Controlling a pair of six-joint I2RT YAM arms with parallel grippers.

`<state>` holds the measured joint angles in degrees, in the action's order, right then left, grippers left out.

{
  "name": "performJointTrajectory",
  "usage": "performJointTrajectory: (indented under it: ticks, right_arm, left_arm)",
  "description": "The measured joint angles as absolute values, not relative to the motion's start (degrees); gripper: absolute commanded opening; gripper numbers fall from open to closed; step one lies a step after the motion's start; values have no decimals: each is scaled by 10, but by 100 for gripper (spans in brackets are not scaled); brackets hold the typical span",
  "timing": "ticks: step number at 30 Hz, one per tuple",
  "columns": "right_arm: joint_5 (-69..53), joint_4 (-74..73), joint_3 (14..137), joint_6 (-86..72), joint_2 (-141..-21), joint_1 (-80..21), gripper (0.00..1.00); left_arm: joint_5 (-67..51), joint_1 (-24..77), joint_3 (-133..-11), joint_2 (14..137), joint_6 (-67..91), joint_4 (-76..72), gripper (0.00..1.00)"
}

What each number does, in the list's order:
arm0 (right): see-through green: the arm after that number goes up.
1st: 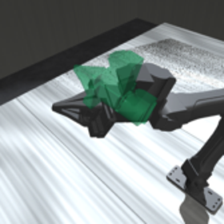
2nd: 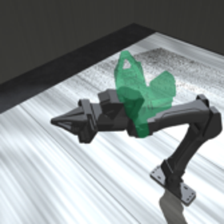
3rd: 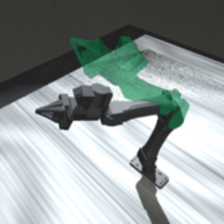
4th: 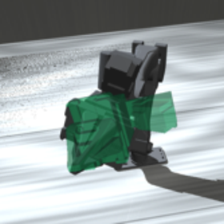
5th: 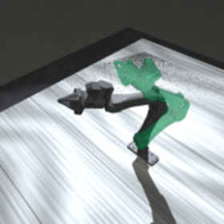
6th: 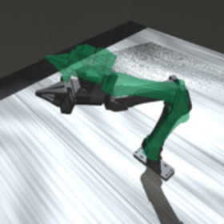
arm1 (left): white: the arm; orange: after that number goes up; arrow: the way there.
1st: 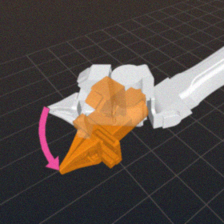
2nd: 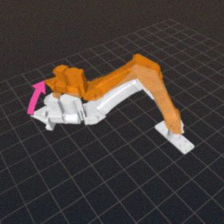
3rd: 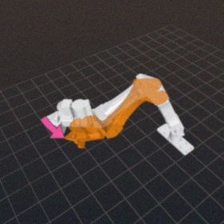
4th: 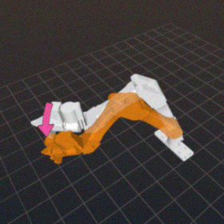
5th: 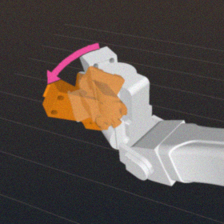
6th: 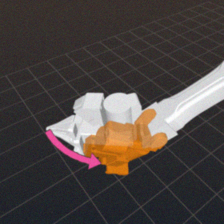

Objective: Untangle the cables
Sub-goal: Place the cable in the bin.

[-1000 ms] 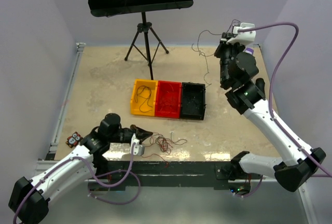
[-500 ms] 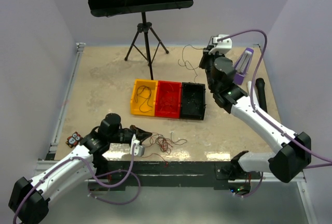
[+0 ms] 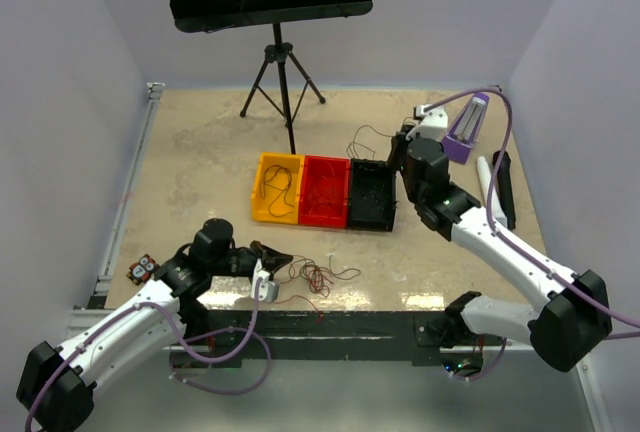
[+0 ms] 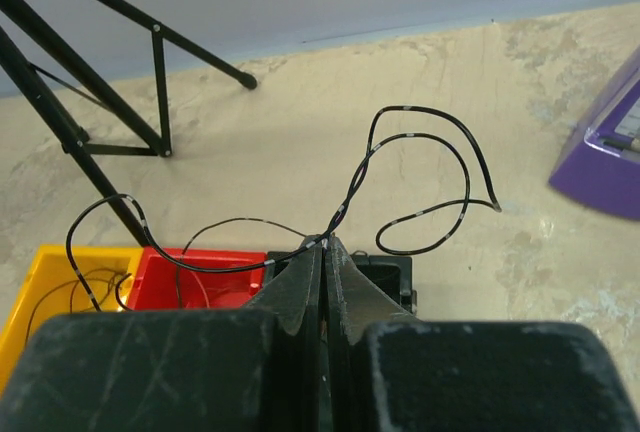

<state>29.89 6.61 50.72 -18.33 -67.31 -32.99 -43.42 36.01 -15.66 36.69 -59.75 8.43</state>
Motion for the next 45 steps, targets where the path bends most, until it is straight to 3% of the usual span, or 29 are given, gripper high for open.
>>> performJointTrajectory:
  ticks: [7, 18, 33, 45]
  right_arm:
    - [298, -9, 505, -218, -668, -330, 0]
    - [300, -149, 520, -283, -763, -339, 0]
    - [234, -77, 569, -312, -905, -339, 0]
    - [218, -47, 569, -323, -943, -338, 0]
  left_arm:
    - [-434, 360, -157, 367, -598, 84, 0]
    - [-434, 360, -157, 367, -599, 84, 0]
    - [-432, 360, -157, 361, -606, 88, 0]
    - [-431, 356, -156, 359, -608, 92, 0]
